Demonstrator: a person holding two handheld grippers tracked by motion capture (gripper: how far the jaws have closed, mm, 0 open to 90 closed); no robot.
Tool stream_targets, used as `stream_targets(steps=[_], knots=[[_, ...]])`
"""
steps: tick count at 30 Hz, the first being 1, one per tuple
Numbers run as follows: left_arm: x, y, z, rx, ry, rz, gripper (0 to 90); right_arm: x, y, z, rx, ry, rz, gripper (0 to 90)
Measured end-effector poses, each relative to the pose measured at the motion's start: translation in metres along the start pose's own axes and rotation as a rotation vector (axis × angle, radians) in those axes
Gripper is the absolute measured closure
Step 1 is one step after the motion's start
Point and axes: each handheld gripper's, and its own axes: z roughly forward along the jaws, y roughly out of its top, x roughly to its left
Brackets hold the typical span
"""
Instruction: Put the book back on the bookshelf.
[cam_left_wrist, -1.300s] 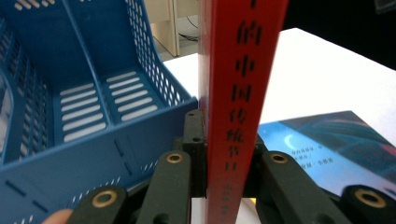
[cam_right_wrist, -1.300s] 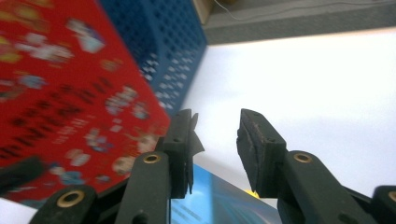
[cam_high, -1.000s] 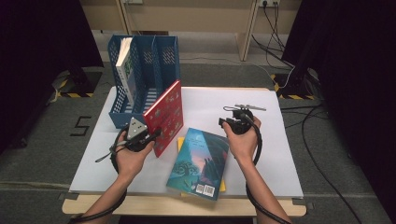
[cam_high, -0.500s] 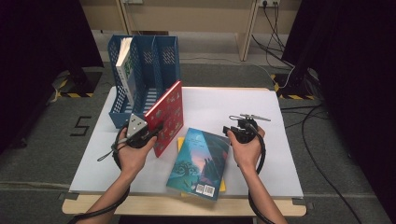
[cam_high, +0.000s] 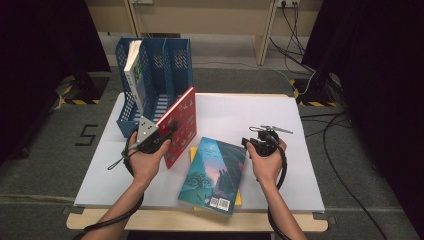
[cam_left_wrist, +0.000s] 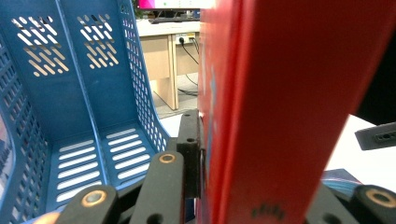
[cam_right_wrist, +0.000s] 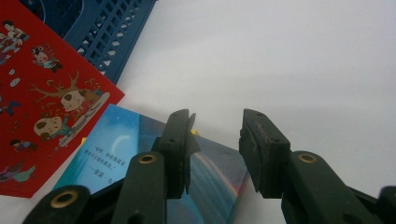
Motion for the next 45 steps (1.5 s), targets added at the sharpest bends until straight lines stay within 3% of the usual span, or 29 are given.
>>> stream_targets(steps=[12,24,34,45], knots=[[0.004,-0.002,0.004,-0.011,-0.002,-0.009,78.1,-0.016,-0.009,0.0,-0.004,-0.025,0.024,62.8],[0.009,0.004,0.01,-0.004,-0.01,-0.023,78.8,-0.039,-0.022,-0.01,-0.066,-0.071,0.029,62.8],[0.012,0.014,0.011,-0.001,-0.013,-0.035,79.0,-0.051,-0.031,-0.015,-0.075,-0.093,0.037,62.8],[0.012,0.04,0.005,-0.034,-0.013,-0.037,79.0,-0.048,-0.033,-0.014,-0.081,-0.092,0.042,62.8]])
